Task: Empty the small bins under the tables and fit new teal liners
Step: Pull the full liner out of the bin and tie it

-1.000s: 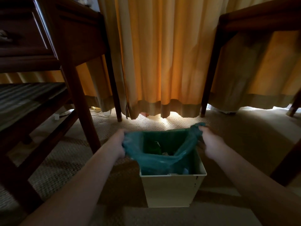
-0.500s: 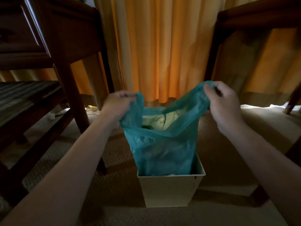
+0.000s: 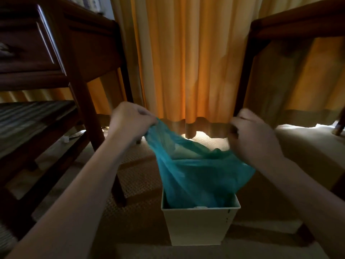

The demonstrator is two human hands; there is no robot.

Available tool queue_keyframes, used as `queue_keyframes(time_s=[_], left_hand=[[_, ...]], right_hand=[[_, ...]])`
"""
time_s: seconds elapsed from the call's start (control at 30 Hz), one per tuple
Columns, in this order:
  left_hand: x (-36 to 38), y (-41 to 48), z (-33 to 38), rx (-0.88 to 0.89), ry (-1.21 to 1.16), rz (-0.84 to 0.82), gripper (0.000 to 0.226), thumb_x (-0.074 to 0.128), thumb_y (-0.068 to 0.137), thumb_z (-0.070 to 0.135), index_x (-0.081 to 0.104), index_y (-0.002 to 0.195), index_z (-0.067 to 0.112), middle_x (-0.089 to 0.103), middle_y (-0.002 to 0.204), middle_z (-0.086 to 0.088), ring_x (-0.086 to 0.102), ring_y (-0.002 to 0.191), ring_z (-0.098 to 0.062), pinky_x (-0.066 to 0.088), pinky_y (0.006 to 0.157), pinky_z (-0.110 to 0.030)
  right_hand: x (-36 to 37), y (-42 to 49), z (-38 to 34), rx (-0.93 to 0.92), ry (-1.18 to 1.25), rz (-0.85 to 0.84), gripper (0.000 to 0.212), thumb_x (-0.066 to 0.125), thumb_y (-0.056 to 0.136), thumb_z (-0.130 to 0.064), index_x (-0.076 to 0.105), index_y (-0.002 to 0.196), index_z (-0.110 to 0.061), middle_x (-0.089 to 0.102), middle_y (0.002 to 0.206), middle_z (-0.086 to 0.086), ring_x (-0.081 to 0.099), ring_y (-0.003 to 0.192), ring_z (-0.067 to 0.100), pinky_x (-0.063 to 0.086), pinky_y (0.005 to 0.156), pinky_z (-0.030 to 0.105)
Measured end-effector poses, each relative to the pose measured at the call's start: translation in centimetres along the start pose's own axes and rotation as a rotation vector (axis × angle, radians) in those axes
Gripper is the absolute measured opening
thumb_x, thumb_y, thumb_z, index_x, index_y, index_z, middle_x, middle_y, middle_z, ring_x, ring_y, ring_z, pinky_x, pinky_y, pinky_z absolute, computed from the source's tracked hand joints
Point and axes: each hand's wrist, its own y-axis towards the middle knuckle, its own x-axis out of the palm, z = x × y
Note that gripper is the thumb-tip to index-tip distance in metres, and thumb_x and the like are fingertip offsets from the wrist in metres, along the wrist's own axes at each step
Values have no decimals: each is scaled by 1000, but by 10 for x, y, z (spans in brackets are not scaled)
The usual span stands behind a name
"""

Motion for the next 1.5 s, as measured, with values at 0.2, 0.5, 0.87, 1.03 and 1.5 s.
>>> queue_keyframes(time_s=[0.2, 0.5, 0.87, 1.03, 1.5], left_hand=[[10, -22, 34, 256, 71, -216, 10, 78, 82, 23, 74, 91, 22, 70, 76, 0, 61, 55, -4, 45, 48, -18], [17, -18, 21, 276, -304, -459, 86, 82, 69, 44, 41, 141, 22, 62, 111, 8, 65, 97, -10, 59, 79, -30], [88, -29, -8, 146, -182, -435, 35, 41, 106, 38, 68, 88, 24, 70, 84, 6, 67, 78, -7, 51, 66, -20], [73, -16, -17, -25, -547, -309, 46, 36, 106, 46, 56, 76, 17, 60, 74, -3, 61, 71, -18, 49, 67, -29], [70, -3, -31, -451, -860, -247, 37, 47, 104, 40, 51, 78, 15, 33, 49, 7, 27, 40, -8, 23, 34, -17]], right_hand=[[-11, -15, -75, -204, 700, -492, 127, 84, 63, -60, -1, 156, -42, 20, 161, -16, 25, 139, -3, 30, 108, 18], [43, -14, -41, -94, 438, -129, 20, 62, 95, -35, 68, 87, -18, 61, 63, -3, 55, 55, 14, 40, 54, 33], [55, -24, -24, -98, 400, -352, 42, 68, 90, -39, 60, 129, -27, 74, 92, 0, 64, 72, 14, 44, 62, 26], [50, -19, 19, 217, 178, -875, 33, 74, 87, -35, 66, 117, -24, 62, 95, -9, 59, 79, 6, 48, 65, 20], [26, -32, 83, 846, 1278, -690, 75, 94, 49, -28, 63, 113, -4, 74, 107, 19, 74, 89, 28, 61, 67, 32]])
